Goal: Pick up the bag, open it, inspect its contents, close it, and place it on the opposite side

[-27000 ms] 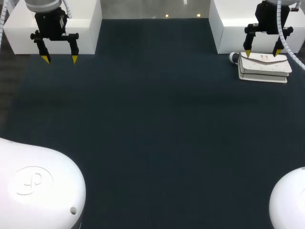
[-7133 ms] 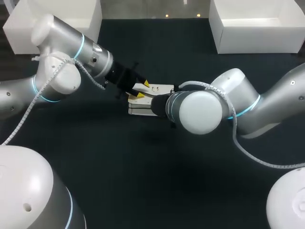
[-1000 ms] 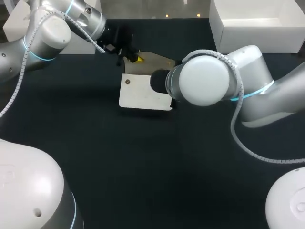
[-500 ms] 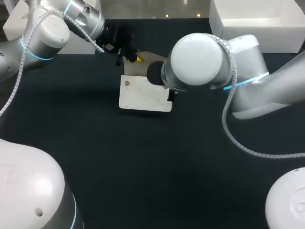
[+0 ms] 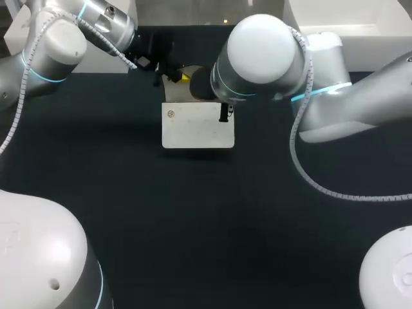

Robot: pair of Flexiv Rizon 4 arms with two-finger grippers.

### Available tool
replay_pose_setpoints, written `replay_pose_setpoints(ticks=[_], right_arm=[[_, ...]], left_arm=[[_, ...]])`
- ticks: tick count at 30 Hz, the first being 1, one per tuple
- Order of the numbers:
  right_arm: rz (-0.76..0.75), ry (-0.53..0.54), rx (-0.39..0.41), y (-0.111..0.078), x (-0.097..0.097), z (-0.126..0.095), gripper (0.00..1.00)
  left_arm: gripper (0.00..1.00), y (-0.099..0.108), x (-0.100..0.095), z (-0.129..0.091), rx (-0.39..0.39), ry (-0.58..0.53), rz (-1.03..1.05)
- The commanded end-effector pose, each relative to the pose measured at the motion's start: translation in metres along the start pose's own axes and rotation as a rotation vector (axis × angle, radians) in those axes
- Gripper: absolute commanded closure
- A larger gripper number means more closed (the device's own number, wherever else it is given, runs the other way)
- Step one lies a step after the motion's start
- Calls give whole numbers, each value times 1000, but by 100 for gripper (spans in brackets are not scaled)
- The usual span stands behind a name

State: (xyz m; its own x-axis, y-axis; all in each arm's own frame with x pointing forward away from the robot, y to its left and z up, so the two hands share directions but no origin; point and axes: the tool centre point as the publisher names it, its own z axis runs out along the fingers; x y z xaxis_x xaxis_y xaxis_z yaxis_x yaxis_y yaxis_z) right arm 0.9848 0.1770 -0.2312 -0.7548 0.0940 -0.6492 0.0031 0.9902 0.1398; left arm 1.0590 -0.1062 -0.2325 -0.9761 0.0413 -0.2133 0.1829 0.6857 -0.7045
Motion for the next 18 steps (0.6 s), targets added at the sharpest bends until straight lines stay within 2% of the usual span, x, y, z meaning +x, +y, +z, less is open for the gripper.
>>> replay_pose_setpoints(ticks=[1,7,18], right_arm=[[-6,-2,-3,8,-5,14,100],[-42,-22,-9,14,-7,23,100],[-61,-9,-3,10,-5,41,100]], left_arm=[[100,-3,4,-4,-5,-1,-11],[100,-7,6,-8,-8,18,-31],[100,-10,9,-16,-22,26,-44]])
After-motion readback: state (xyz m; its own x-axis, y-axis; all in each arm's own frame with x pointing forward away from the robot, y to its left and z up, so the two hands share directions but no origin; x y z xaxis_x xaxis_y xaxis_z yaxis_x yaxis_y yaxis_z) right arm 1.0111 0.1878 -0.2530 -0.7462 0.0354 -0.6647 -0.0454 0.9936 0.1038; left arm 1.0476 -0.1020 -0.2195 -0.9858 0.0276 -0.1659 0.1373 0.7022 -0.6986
